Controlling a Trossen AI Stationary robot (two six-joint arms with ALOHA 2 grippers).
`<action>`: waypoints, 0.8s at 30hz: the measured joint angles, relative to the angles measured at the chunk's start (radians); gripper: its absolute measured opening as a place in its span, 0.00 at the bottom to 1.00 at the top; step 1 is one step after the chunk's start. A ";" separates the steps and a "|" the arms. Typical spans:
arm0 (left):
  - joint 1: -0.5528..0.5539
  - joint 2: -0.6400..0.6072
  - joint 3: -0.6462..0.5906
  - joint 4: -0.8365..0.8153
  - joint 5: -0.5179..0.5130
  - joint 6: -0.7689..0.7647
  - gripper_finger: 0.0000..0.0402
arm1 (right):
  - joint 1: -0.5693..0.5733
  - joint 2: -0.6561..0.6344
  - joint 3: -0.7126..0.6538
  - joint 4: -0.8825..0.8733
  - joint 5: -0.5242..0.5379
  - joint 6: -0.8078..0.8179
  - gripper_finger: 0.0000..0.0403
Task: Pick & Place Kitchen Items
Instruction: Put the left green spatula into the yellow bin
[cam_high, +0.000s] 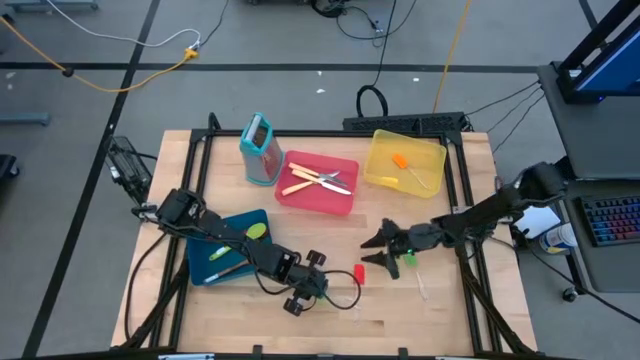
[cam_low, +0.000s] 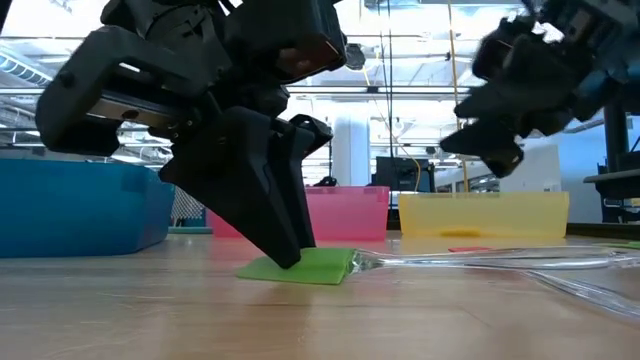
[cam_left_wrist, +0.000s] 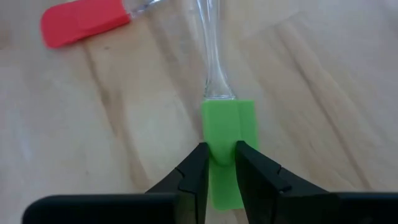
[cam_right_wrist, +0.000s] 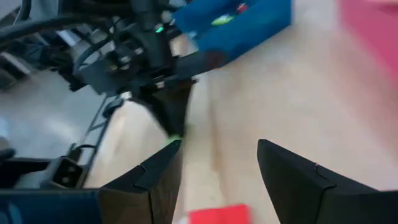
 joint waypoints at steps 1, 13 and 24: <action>0.000 0.000 0.000 0.000 -0.012 -0.012 0.19 | 0.001 0.033 0.034 -0.018 -0.033 0.017 0.50; 0.001 0.000 0.000 -0.007 -0.132 -0.118 0.19 | 0.008 0.286 0.306 -0.346 -0.293 0.117 0.50; 0.015 0.000 0.000 0.008 -0.204 -0.155 0.19 | -0.002 0.311 0.306 -0.352 -0.303 0.073 0.50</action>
